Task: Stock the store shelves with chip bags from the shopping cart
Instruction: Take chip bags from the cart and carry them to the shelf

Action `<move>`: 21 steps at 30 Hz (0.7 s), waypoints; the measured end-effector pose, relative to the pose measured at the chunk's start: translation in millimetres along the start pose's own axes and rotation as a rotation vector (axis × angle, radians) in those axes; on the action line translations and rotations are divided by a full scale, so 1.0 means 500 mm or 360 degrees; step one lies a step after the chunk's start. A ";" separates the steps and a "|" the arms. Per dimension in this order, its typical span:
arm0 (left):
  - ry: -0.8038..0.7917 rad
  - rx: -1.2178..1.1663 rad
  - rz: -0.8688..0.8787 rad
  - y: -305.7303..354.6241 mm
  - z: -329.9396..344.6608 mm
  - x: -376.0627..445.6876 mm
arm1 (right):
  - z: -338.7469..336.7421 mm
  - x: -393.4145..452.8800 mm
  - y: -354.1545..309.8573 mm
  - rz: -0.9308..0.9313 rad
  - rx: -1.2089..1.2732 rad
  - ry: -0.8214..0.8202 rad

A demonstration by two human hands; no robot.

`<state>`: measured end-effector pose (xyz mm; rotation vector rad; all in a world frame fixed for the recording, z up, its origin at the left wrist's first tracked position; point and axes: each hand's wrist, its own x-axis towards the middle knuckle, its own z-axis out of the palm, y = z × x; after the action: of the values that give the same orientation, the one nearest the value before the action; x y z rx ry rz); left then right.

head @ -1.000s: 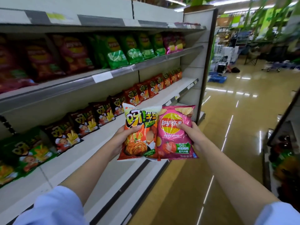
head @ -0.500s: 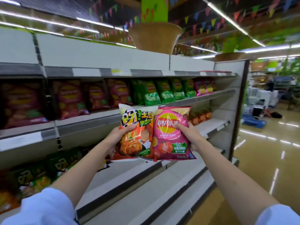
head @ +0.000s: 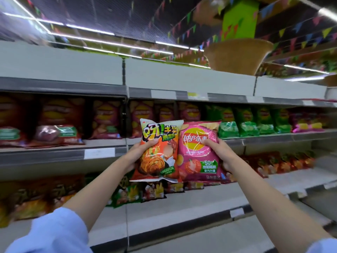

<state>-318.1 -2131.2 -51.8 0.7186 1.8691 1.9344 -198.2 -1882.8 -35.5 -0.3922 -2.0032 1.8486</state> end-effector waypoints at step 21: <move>0.0217 0.0048 0.0023 0.084 -0.020 0.173 | -0.019 0.280 -0.035 -0.0054 0.0044 -0.0225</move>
<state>-390.2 -2092.0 -0.4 0.6246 1.9816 2.0141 -316.9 -1812.3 -4.8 -0.2239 -2.0589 1.9295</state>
